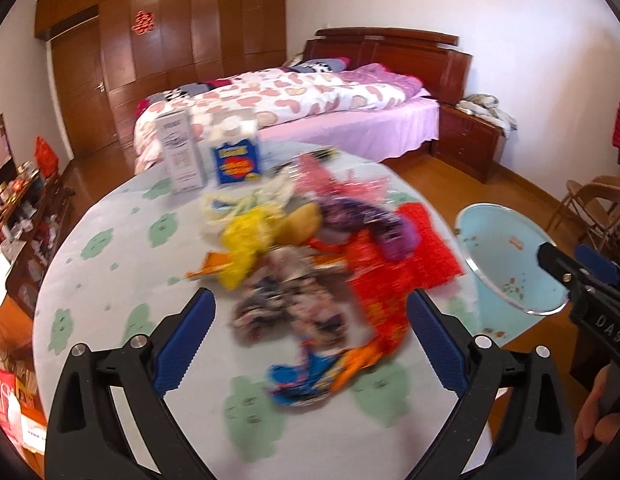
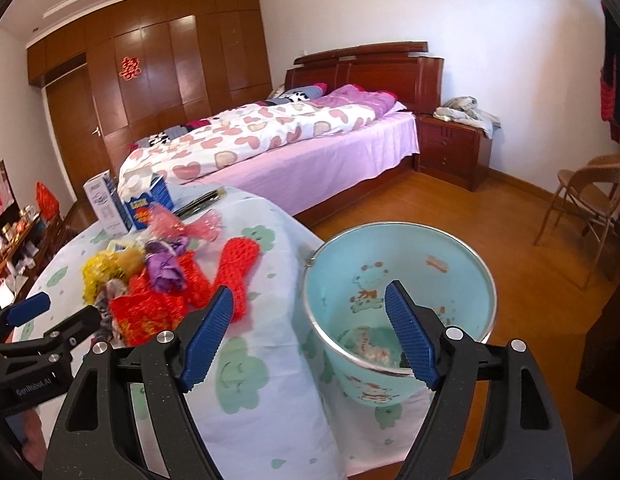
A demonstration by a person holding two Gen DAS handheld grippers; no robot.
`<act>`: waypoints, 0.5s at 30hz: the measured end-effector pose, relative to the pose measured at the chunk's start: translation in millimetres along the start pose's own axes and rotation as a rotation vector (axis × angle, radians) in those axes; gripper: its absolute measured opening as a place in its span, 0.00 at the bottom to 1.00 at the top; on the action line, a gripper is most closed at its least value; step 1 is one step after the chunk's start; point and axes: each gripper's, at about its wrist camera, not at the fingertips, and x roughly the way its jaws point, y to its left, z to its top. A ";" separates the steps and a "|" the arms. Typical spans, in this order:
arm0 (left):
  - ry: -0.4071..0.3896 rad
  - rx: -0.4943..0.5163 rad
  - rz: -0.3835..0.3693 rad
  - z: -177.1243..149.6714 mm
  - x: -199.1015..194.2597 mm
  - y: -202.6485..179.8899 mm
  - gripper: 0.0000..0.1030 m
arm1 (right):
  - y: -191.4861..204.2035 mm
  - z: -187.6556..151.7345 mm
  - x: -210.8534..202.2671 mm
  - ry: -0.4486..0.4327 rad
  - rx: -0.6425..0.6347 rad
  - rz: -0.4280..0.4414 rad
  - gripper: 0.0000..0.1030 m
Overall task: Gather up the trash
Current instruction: 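Move both open tools back toward the trash pile on the table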
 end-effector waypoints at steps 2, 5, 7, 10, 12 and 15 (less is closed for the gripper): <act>0.008 -0.014 0.010 -3.8 0.3 13.0 0.92 | 7.8 -3.0 1.1 0.009 -0.010 0.011 0.74; 0.023 -0.044 0.035 -10.5 1.9 37.5 0.92 | 18.4 -7.5 1.8 0.015 -0.027 0.023 0.74; 0.032 -0.066 0.051 -16.7 3.0 53.7 0.92 | 24.0 -10.2 3.2 0.024 -0.037 0.037 0.72; 0.044 -0.092 0.073 -24.5 4.9 73.1 0.92 | 33.8 -16.0 5.5 0.036 -0.049 0.052 0.70; 0.051 -0.103 0.086 -28.2 5.6 82.9 0.92 | 40.7 -19.4 7.6 0.051 -0.059 0.069 0.69; 0.050 -0.118 0.094 -31.8 4.8 94.2 0.92 | 50.5 -24.8 8.5 0.061 -0.073 0.089 0.69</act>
